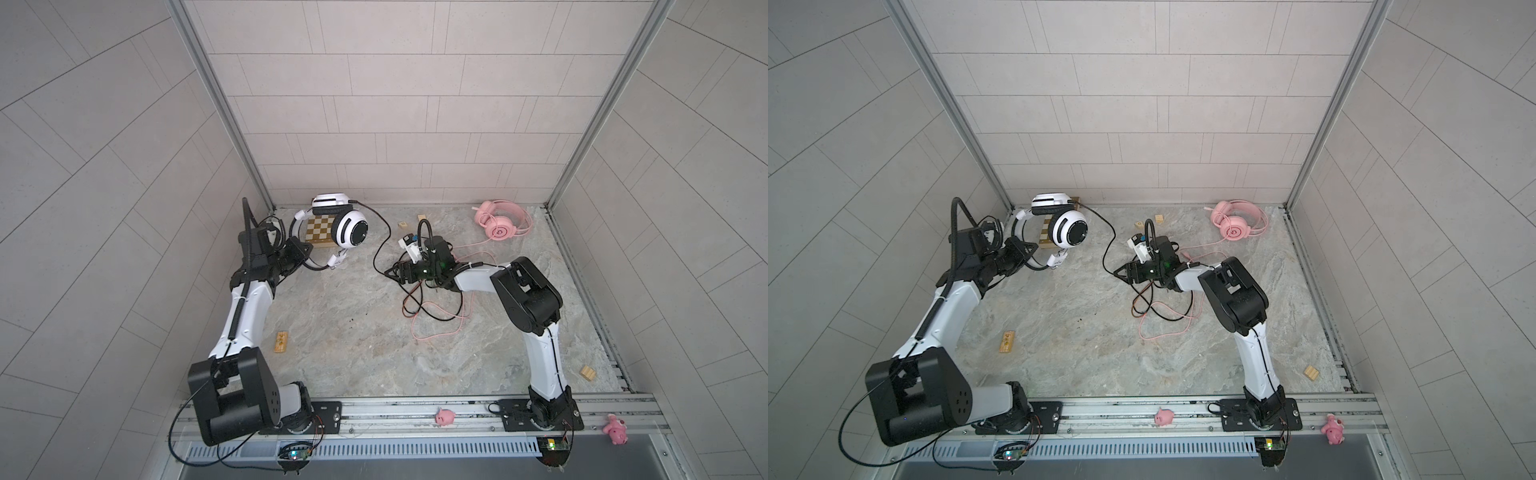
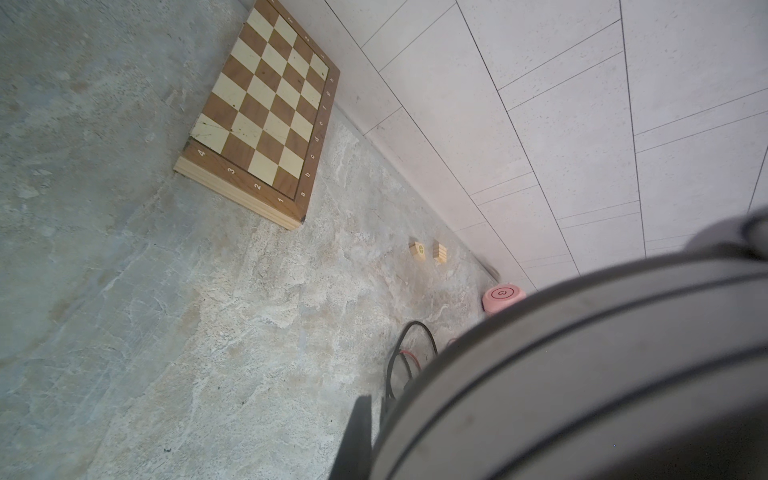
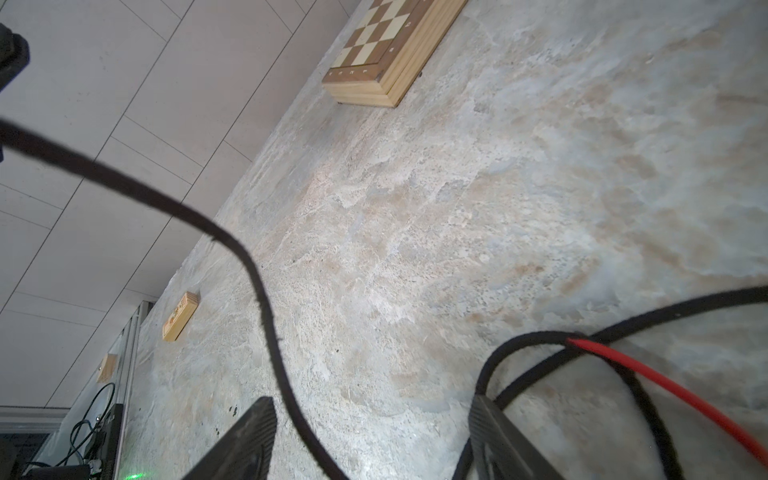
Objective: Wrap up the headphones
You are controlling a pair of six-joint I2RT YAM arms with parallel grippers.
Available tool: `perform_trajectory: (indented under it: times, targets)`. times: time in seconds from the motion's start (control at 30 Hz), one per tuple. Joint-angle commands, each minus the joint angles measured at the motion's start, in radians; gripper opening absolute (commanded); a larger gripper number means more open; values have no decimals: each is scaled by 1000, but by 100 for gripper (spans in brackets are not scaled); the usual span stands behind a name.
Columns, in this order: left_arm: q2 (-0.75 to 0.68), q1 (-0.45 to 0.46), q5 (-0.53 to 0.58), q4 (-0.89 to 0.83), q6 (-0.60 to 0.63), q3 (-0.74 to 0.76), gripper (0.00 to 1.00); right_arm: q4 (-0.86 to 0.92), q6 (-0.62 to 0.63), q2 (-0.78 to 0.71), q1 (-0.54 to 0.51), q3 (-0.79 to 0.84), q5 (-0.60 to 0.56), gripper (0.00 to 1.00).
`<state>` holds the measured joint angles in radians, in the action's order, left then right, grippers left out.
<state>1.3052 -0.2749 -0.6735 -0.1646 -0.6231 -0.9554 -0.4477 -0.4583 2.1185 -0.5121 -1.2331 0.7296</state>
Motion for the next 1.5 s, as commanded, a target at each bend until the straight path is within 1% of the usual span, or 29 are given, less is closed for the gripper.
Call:
perform_trajectory:
  times: [0.0,0.07,0.13,0.2,0.27,0.33,0.4,0.43,0.57,0.67,0.73,0.8,0.87,1.0,1.13,1.23,1.37,1.47]
  targets:
    - [-16,-6,-43,74,-27,-4,0,-30,-22,-33,8,17,24,76]
    - [-15,-6,-43,74,-27,-4,0,39,27,-28,-1,-2,13,76]
    - [-17,-6,-42,74,-27,-3,0,144,113,-29,-19,-27,-22,75]
    - [-15,-5,-43,74,-27,-3,0,260,209,-37,-48,-50,-99,75]
    - [-15,-6,-43,74,-27,-4,0,315,258,-37,-66,-61,-174,73]
    - [-16,-6,-43,74,-27,-4,0,335,271,-31,-75,-63,-217,68]
    - [-15,-5,-42,73,-27,-2,0,323,266,-28,-75,-59,-219,60]
    - [-15,-5,-41,74,-27,-2,0,322,261,-28,-75,-59,-218,53]
    - [-15,-6,-42,74,-27,-4,0,322,255,-40,-78,-56,-213,21]
    - [-14,-5,-40,73,-26,-3,0,327,248,-79,-81,-34,-214,8]
    - [-14,-6,-38,73,-26,-2,0,336,246,-125,-85,-8,-229,6]
    - [-15,-5,-34,71,-27,-2,0,388,246,-180,-93,12,-297,3]
    - [-14,-6,-25,64,-25,-3,0,508,239,-247,-110,11,-427,1]
    - [-21,-4,-3,31,-12,-10,0,732,271,-355,-153,-6,-538,1]
    - [-43,3,33,-3,11,-17,0,947,329,-469,-220,-41,-659,1]
    - [-64,21,84,-56,49,-35,0,1081,354,-541,-281,-79,-748,1]
    - [-106,84,212,-162,134,-72,0,1198,399,-623,-376,-124,-868,1]
    - [-120,107,320,-232,170,-94,0,1282,394,-675,-421,-172,-900,1]
